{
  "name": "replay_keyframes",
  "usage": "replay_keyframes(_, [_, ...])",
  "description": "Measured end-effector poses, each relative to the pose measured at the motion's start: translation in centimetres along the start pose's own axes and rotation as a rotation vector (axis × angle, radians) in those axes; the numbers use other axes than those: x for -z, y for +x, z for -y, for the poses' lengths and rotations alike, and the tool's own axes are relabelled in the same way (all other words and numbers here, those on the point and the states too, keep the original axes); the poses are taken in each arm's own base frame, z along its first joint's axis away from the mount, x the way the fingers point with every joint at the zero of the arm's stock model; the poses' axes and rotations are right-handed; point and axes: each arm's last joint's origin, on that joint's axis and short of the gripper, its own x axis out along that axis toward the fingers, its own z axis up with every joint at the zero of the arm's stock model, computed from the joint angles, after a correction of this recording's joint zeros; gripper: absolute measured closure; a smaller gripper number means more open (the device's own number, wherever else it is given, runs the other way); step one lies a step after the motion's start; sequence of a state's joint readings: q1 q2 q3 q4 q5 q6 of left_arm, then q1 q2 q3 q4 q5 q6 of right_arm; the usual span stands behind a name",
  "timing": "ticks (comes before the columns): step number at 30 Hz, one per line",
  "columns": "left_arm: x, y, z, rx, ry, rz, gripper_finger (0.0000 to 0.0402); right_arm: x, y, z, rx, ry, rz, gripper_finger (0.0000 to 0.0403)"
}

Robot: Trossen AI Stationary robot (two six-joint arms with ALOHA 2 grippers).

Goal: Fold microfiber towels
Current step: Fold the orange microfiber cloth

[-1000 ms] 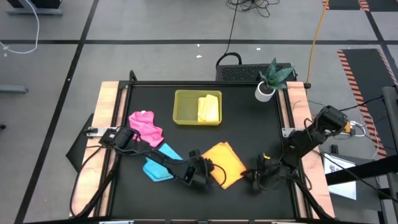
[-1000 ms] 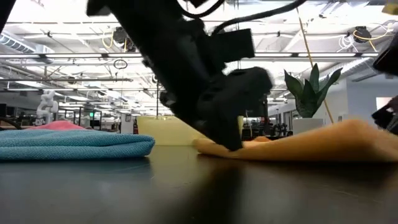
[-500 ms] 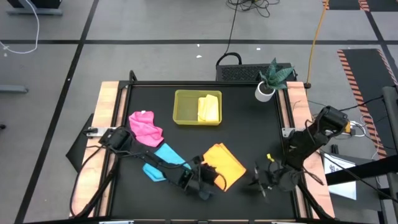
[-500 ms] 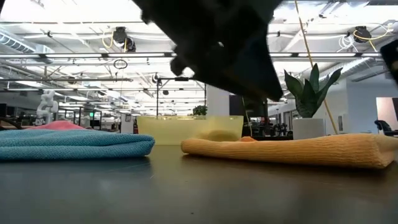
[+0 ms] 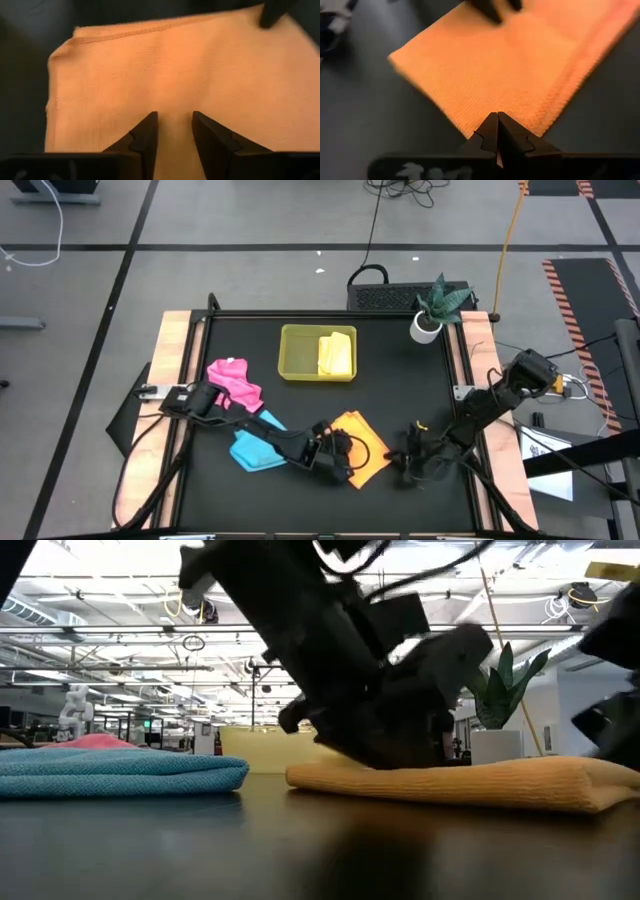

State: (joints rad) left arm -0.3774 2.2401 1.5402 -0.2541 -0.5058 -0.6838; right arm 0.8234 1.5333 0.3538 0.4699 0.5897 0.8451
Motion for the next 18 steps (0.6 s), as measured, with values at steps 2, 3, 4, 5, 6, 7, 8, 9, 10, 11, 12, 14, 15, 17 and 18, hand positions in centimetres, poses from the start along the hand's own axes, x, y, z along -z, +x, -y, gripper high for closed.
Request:
replay_keyframes(2, [-0.4, -1.1, 0.5, 0.037, 0.02, 0.015, 0.0296, 0.3, -0.3, -0.5, -0.034, 0.018, -0.018, 0.0403])
replay_keyframes(3, [-0.6, -1.7, 0.9, 0.054, 0.025, 0.028, 0.0303, 0.4, -0.4, -0.8, -0.045, 0.018, -0.02, 0.0403])
replay_keyframes(4, [-0.8, -2.3, 1.2, 0.07, 0.031, 0.043, 0.031, 0.4, -0.5, -1.4, -0.063, 0.018, -0.017, 0.0403])
replay_keyframes(5, [-0.9, -2.9, 1.5, 0.077, 0.038, 0.054, 0.0316, 0.2, -0.6, -2.0, -0.084, 0.015, -0.008, 0.0403])
replay_keyframes(6, [-0.9, -3.3, 1.7, 0.082, 0.044, 0.064, 0.0321, 0.0, -0.8, -2.8, -0.1, 0.007, 0.014, 0.0403])
replay_keyframes(7, [-0.8, -3.5, 2.0, 0.089, 0.048, 0.081, 0.0326, -0.3, -1.0, -3.7, -0.117, -0.009, 0.035, 0.0403])
replay_keyframes(8, [-0.8, -3.7, 2.3, 0.1, 0.059, 0.093, 0.0331, -0.6, -1.2, -4.5, -0.13, -0.032, 0.067, 0.0403])
replay_keyframes(9, [-0.6, -3.8, 2.6, 0.108, 0.08, 0.103, 0.0335, -0.9, -1.5, -5.3, -0.141, -0.061, 0.102, 0.0403])
replay_keyframes(10, [-0.6, -3.9, 2.8, 0.116, 0.101, 0.112, 0.0339, -1.3, -1.8, -6.2, -0.16, -0.09, 0.137, 0.0403])
replay_keyframes(11, [-0.5, -3.9, 2.9, 0.117, 0.111, 0.114, 0.0343, -1.7, -2.0, -6.9, -0.181, -0.119, 0.166, 0.0403])
replay_keyframes(12, [-0.4, -3.7, 2.9, 0.115, 0.114, 0.111, 0.0346, -2.0, -2.3, -7.6, -0.195, -0.148, 0.19, 0.0403])
replay_keyframes(14, [0.0, -3.3, 2.5, 0.069, 0.112, 0.093, 0.0353, -2.4, -2.6, -8.4, -0.219, -0.219, 0.217, 0.0403])
replay_keyframes(15, [0.1, -3.1, 2.2, 0.035, 0.105, 0.094, 0.0355, -2.4, -2.7, -8.5, -0.22, -0.246, 0.221, 0.0403])
replay_keyframes(17, [-0.1, -2.8, 1.9, -0.024, 0.072, 0.135, 0.036, -2.5, -2.5, -8.4, -0.208, -0.264, 0.224, 0.0403])
replay_keyframes(18, [-0.4, -2.7, 1.8, -0.043, 0.052, 0.166, 0.0362, -2.6, -2.4, -8.3, -0.203, -0.263, 0.224, 0.0403])
